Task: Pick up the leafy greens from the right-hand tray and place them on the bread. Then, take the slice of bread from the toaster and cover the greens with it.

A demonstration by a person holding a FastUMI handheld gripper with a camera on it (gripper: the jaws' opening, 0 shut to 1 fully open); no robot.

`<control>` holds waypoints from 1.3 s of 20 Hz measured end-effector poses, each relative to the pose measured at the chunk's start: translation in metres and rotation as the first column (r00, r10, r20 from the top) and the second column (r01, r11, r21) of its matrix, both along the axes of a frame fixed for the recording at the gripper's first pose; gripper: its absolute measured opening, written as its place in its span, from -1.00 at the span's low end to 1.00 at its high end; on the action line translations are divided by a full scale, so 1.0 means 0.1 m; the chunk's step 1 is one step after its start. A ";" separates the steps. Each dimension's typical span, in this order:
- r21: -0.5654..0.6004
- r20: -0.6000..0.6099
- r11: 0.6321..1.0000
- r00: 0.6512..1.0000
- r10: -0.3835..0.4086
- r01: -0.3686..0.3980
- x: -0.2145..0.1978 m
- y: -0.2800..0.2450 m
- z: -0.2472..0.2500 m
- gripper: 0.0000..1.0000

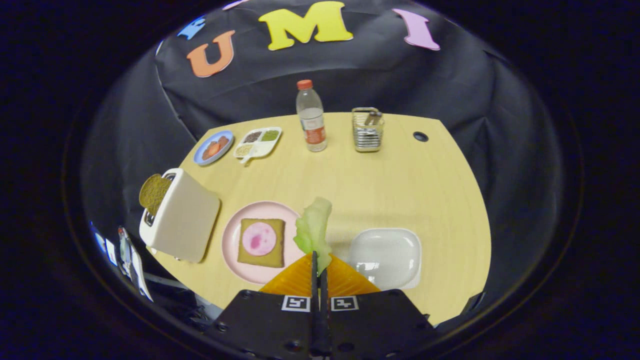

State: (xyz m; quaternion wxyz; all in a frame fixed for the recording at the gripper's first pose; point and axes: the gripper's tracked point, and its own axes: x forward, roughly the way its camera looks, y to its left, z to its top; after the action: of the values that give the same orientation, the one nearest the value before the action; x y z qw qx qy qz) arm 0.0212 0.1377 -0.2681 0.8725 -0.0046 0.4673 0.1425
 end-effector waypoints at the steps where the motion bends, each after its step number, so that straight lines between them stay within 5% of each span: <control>1: 0.009 -0.008 1.000 1.000 0.026 -0.025 -0.03 0.18 -0.01 -0.99; 8: 0.079 -0.084 0.980 0.979 0.188 -0.182 -0.23 1.37 -0.18 -0.99; 21: -0.101 -0.140 0.993 0.989 0.052 -0.066 0.44 1.30 -1.00 -0.99; 25: -0.094 -0.147 0.994 0.988 0.044 -0.058 0.48 1.27 -1.05 -0.90; 26: -0.105 -0.141 0.993 0.990 0.032 -0.047 0.49 1.22 -1.05 -0.69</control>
State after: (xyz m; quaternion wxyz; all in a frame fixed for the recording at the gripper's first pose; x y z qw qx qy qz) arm 0.0698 0.2597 -0.3728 0.8334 -0.0509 0.5338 0.1342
